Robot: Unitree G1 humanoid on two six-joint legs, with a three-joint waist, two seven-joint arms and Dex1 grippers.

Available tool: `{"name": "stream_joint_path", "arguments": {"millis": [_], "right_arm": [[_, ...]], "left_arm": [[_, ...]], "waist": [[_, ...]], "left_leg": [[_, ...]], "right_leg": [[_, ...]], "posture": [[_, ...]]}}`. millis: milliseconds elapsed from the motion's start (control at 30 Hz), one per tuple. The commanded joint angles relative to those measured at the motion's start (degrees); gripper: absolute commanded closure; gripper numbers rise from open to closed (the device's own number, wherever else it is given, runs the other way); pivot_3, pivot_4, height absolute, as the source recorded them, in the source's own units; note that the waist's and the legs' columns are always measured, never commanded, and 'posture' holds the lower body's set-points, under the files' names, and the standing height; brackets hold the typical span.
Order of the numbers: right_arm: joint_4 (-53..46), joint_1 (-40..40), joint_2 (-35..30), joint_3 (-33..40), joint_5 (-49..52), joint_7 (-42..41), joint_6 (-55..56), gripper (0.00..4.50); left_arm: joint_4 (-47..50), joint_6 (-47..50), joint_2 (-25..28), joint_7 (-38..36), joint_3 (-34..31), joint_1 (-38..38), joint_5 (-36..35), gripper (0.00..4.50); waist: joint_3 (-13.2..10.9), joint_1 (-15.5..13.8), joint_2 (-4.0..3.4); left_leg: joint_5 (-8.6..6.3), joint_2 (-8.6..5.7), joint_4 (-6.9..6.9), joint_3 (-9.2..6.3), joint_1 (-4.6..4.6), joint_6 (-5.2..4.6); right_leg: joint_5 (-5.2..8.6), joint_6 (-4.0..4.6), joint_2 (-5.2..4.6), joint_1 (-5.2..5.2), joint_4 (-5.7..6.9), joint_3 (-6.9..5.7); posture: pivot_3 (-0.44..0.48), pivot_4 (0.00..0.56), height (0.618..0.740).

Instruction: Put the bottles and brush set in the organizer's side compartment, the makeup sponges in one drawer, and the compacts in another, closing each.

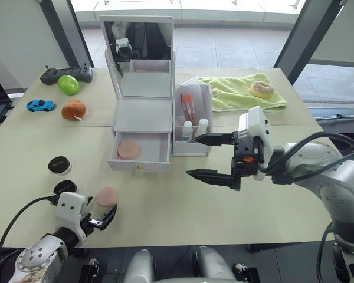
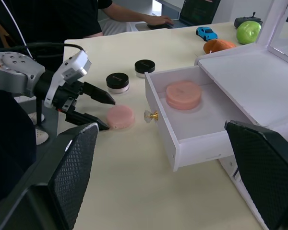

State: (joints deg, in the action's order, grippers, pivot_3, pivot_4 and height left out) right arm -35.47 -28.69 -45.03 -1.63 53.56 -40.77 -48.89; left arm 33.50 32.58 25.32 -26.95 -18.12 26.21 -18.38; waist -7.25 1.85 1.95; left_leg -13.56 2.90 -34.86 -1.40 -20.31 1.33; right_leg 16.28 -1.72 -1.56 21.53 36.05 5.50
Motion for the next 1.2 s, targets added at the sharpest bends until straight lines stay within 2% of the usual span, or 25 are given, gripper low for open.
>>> {"name": "stream_joint_path", "arguments": {"millis": [33,233,533,633,733,900,967,1067,1200], "right_arm": [[-1.70,-0.56,-0.05,1.75,0.22,0.66,-0.03,0.00],[-2.76,0.24,-0.20,2.83,0.77,2.13,-0.15,0.00],[-3.30,0.51,-0.20,2.98,1.55,3.16,-0.33,0.00],[-3.28,0.40,-0.13,2.95,1.69,3.33,-0.36,0.00],[-3.17,0.14,-0.04,2.79,1.84,3.50,-0.37,0.00],[-3.03,0.08,-0.03,2.61,1.94,3.78,-0.35,0.00],[-2.99,0.15,0.00,2.57,1.87,3.86,-0.31,0.00],[-2.85,0.31,0.12,2.50,1.66,4.01,-0.21,0.00],[-2.71,0.66,0.46,2.36,1.37,4.34,-0.09,0.00]], "left_arm": [[-1.72,-0.10,-0.01,2.33,1.17,-2.81,1.63,0.03],[-3.73,1.68,-0.16,2.79,3.78,-5.56,1.49,0.03],[-2.27,3.09,0.28,2.61,3.46,-3.84,0.59,0.03],[-0.90,4.32,-0.05,3.07,3.00,-3.66,-0.11,0.61],[1.66,6.49,0.06,3.52,2.11,-3.14,-1.24,1.47],[4.49,9.30,0.46,3.93,0.43,-3.17,-3.04,1.51],[6.08,10.53,1.14,4.13,-1.59,-4.85,-4.43,1.51],[8.35,13.28,5.36,3.04,-6.21,-9.93,-7.15,1.51],[7.28,17.32,11.51,2.78,-14.03,-20.63,-13.14,1.51]], "waist": [[0.00,0.01,0.00],[0.01,0.03,-0.08],[0.03,0.19,-0.16],[0.02,0.24,-0.21],[0.02,0.26,-0.20],[0.01,0.29,-0.20],[-0.02,0.33,-0.17],[-0.12,0.10,-0.02],[-0.13,0.07,0.03]], "left_leg": [[0.00,0.00,0.01,0.00,0.00,0.00],[0.00,-0.01,0.01,-0.01,0.01,0.00],[0.00,-0.01,0.02,-0.01,0.02,0.00],[0.00,-0.01,0.03,-0.01,0.02,0.00],[0.00,0.00,0.03,-0.01,0.01,0.00],[0.00,0.00,0.04,-0.02,0.01,0.00],[-0.01,0.00,0.04,-0.02,0.00,0.00],[0.00,0.01,0.05,-0.08,-0.05,0.00],[0.00,0.00,0.02,-0.09,-0.11,0.00]], "right_leg": [[0.00,-0.01,0.00,-0.01,0.00,0.00],[-0.01,-0.01,-0.01,-0.04,-0.01,-0.01],[0.04,-0.09,-0.02,-0.05,-0.02,0.01],[0.08,-0.15,-0.02,-0.05,-0.03,0.01],[0.08,-0.15,-0.03,-0.04,-0.04,0.01],[0.09,-0.16,-0.02,-0.03,-0.05,0.01],[0.10,-0.16,-0.02,-0.01,-0.05,0.01],[0.09,-0.16,0.01,0.07,-0.02,-0.05],[0.07,-0.16,0.02,0.12,-0.02,-0.05]], "posture": [[0.000,0.150,0.740],[0.000,0.150,0.740],[0.000,0.150,0.740],[0.000,0.150,0.740],[0.000,0.150,0.740],[0.000,0.150,0.740],[0.000,0.150,0.740],[0.000,0.150,0.740],[0.000,0.150,0.740]]}}
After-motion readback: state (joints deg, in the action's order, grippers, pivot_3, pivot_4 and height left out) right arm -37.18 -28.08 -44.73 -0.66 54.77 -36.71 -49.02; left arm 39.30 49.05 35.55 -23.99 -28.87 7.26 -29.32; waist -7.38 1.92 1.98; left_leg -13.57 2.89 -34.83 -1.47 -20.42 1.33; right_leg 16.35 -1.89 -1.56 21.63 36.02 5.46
